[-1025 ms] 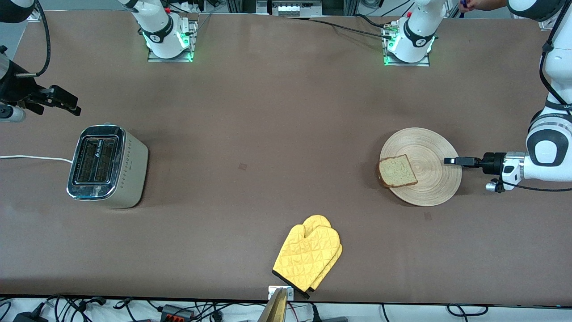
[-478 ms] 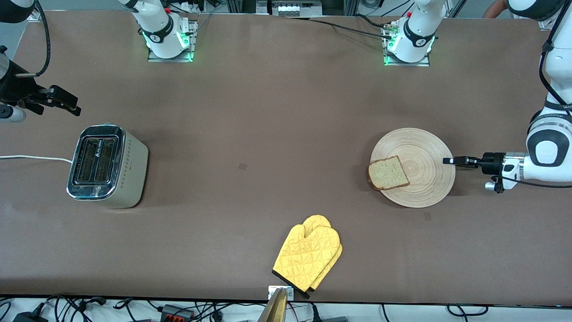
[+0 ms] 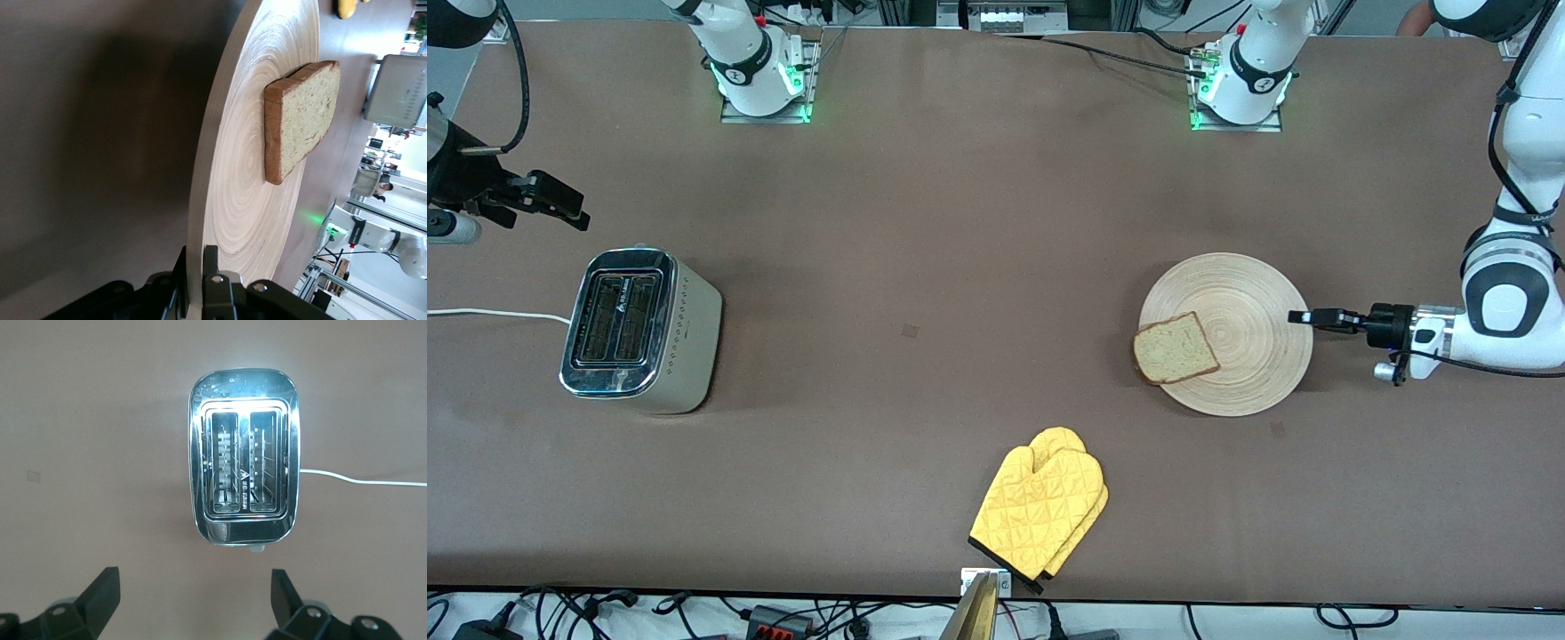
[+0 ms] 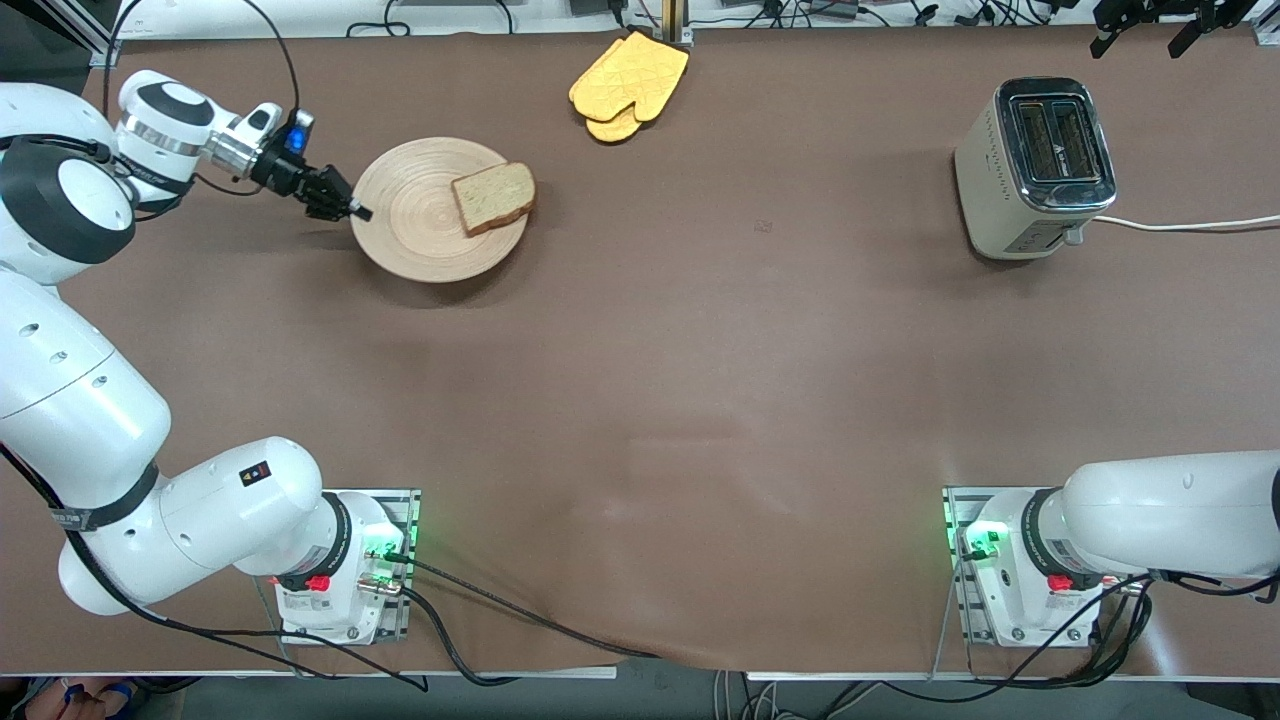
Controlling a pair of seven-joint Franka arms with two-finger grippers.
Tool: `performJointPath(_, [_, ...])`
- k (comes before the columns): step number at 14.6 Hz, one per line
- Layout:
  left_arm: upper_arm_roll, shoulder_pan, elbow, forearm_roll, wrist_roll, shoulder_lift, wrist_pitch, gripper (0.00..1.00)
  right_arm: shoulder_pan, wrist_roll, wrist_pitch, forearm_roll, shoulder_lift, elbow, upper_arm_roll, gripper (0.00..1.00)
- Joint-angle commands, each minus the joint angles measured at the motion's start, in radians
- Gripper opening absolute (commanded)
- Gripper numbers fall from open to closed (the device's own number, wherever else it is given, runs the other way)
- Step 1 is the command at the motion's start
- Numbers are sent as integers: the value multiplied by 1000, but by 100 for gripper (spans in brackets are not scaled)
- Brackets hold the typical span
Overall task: Move plate and put bread in toaster
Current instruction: 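Push the plate toward the toaster with the left gripper while the right gripper reaches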
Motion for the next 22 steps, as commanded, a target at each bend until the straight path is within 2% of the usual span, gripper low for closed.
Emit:
performJointPath(1, [-17,-33,78,-85,7,45,-114,1,-2,-17,17,16,32,-16,4,100])
performJointPath(3, [-19,-62,92,-163,12,81,-143,1,21,-15,35,55,65,-14,6,100])
performJointPath(7, [-19,-186,94,-246,10,84,-134,1,84,12,74,56,111,-13,6,100])
performJointPath(10, [-19,-298,95,-297,0,90,-122,1,157,138,112,56,154,-13,6,100])
performJointPath(12, [-19,-361,94,-392,-3,88,-64,1,208,213,106,55,150,-13,6,100])
performJointPath(15, [-17,-441,92,-454,-6,93,-1,1,217,221,103,56,153,-14,6,100])
performJointPath(22, [-19,-539,95,-465,-3,127,48,0,219,206,103,58,171,-13,4,100])
